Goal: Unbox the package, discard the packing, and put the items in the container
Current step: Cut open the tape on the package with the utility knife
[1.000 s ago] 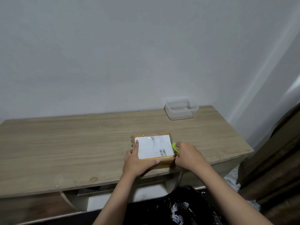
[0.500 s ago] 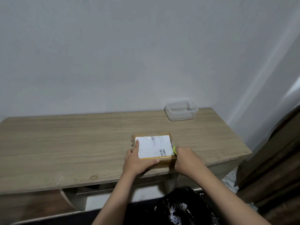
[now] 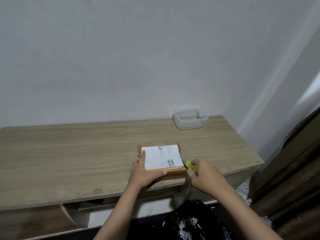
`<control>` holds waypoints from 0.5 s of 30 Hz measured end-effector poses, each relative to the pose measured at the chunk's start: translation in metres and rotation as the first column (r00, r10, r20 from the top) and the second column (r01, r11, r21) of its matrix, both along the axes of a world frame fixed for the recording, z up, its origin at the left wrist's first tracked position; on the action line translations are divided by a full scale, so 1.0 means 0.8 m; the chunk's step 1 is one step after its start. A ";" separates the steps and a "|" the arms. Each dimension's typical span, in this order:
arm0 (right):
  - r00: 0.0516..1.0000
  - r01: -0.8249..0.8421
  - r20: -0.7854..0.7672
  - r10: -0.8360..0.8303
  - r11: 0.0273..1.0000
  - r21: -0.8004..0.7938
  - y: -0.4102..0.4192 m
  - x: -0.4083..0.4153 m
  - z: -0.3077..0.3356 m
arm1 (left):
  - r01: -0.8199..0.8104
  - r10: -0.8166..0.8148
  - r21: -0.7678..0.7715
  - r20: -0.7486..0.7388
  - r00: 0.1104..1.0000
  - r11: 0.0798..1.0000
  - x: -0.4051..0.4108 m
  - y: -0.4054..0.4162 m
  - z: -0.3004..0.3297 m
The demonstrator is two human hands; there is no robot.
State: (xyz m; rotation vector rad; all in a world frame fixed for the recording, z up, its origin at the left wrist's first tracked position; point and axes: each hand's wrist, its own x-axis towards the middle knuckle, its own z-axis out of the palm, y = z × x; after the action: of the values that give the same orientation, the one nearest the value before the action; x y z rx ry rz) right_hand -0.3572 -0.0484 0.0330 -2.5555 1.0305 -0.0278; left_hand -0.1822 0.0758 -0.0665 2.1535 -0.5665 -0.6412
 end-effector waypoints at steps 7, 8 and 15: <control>0.843 0.148 0.472 -0.259 0.955 0.258 -0.035 -0.012 -0.024 | 0.135 -0.135 -0.006 -0.007 0.991 0.991 0.036 0.009 0.011; 0.819 0.147 0.498 -0.284 0.943 0.298 -0.036 -0.012 -0.027 | 0.135 -0.135 -0.038 -0.001 0.991 0.990 0.042 0.011 0.014; 0.715 0.093 0.586 -0.381 0.883 0.460 -0.032 -0.005 -0.054 | -0.202 0.216 -0.095 0.174 0.961 0.975 0.043 0.026 -0.001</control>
State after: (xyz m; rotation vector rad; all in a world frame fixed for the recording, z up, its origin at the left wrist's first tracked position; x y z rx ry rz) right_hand -0.3610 -0.0740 -0.0099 -1.7799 0.9366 -0.6845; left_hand -0.1477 0.0969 -0.0675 2.1756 -0.4439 -0.3029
